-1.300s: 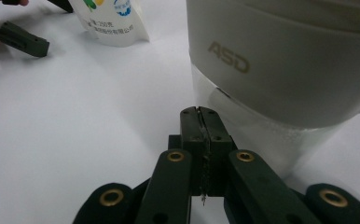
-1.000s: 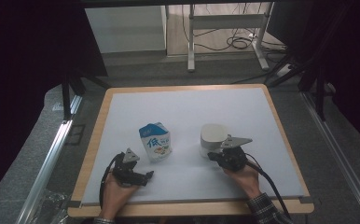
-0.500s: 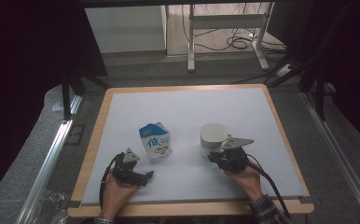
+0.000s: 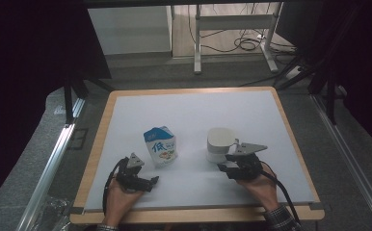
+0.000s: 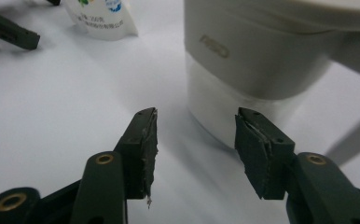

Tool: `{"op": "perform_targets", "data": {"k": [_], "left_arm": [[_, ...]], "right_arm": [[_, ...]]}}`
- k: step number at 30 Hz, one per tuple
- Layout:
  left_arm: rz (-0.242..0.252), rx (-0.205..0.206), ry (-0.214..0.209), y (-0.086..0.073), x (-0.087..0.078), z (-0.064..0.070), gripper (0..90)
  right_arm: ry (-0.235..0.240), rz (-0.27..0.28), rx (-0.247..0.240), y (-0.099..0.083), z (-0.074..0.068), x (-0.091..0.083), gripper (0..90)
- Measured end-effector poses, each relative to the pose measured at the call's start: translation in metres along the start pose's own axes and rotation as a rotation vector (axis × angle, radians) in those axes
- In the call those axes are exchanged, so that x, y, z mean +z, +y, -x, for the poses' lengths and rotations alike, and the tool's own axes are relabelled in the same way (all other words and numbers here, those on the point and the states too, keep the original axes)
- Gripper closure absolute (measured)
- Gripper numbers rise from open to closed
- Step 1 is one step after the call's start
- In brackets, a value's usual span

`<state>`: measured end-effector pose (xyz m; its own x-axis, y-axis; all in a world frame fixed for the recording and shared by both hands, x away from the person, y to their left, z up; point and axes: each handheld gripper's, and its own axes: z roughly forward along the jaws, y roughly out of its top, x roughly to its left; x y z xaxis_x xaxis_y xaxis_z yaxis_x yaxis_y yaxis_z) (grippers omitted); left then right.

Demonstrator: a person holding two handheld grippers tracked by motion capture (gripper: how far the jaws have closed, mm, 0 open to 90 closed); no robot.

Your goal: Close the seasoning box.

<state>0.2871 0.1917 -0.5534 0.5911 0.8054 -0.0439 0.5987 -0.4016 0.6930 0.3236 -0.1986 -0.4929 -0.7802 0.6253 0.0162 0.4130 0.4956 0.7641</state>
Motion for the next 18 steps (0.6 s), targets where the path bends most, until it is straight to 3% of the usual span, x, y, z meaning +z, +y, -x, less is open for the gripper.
{"op": "perform_targets", "data": {"k": [9, 18], "left_arm": [[0.000, 0.000, 0.000, 0.000, 0.000, 0.000, 1.2], [0.002, -0.001, 0.000, 0.000, 0.000, 0.000, 1.2]], "right_arm": [[-0.022, 0.023, 0.021, -0.002, 0.006, -0.020, 44.1], [-0.075, 0.020, 0.032, -0.009, 0.013, -0.036, 38.0]]}}
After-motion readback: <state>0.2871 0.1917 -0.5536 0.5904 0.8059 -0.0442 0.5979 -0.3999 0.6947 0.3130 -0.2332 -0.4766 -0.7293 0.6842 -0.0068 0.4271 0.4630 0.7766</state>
